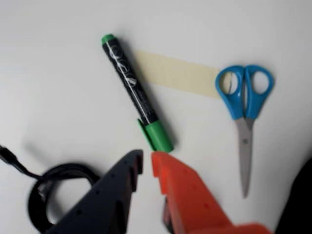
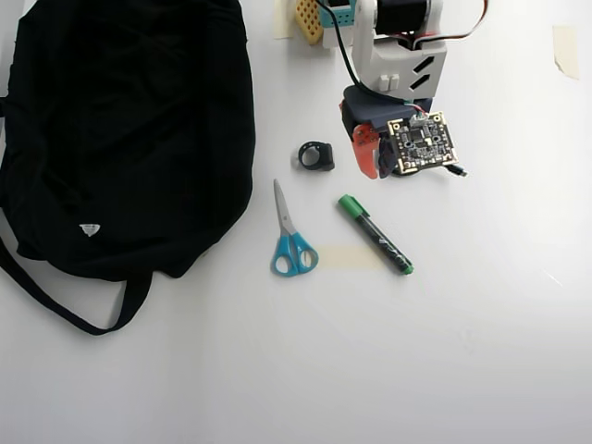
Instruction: Put the green marker into the black bag
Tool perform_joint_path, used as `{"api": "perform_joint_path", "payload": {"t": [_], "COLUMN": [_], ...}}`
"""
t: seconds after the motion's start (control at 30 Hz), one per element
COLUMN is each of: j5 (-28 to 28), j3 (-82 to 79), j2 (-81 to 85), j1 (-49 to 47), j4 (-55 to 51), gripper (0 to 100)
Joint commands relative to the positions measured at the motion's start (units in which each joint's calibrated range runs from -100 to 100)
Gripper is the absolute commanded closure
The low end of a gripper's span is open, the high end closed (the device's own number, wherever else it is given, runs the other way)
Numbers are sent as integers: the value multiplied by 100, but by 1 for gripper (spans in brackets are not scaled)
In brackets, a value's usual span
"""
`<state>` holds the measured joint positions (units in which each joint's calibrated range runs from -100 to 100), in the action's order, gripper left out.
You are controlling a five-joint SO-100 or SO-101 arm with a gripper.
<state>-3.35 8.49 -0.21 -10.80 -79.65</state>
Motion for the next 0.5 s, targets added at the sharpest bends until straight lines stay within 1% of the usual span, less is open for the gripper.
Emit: {"api": "perform_joint_path", "payload": {"t": [0.0,0.27,0.47], "j5": [-452,-1197,-1522], "j3": [202,157,139], "j2": [162,162,145], "j1": [-34,-34,-34], "j4": [-28,-123,-183], "gripper": [98,98,98]}}
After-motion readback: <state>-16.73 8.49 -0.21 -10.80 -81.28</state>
